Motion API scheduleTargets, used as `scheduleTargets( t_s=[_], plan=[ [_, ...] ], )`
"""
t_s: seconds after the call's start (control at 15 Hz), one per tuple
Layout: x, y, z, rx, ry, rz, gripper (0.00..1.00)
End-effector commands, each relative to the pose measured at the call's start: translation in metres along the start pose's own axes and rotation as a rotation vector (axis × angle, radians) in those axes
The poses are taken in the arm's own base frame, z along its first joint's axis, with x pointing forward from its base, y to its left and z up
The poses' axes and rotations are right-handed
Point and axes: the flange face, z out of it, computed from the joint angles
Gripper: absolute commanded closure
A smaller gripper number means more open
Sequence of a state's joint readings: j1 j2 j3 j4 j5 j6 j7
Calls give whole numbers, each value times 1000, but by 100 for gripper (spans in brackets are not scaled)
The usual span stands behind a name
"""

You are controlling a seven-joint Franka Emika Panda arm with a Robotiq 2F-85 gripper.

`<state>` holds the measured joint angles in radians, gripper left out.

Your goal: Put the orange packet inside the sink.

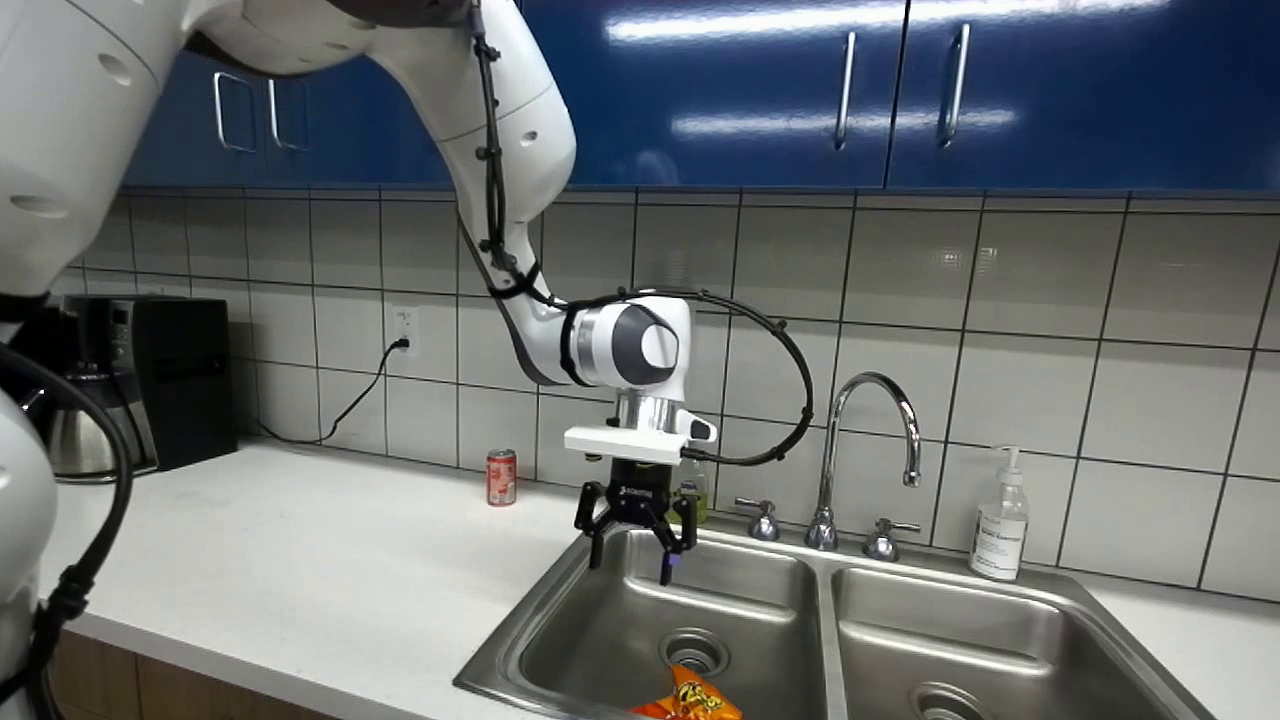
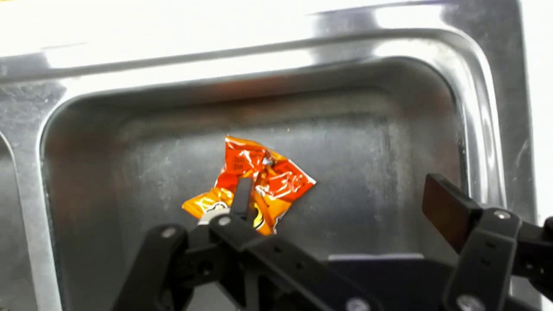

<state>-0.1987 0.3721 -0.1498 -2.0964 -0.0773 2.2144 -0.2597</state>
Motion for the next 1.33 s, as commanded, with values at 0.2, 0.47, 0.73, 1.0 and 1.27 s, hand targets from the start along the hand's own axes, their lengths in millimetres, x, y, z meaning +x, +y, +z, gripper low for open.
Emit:
scheduleTargets(
  t_s=[0.2,0.47,0.73,1.0,1.27],
  plan=[
    [-86,-16,-18,-4,-105,-74,0],
    [-121,-22,-23,-1,-82,-73,0],
    [-155,-22,-32,22,-18,-48,0],
    [-186,-19,-42,20,42,-33,0],
    [-182,-20,-41,12,14,-25,0]
  ],
)
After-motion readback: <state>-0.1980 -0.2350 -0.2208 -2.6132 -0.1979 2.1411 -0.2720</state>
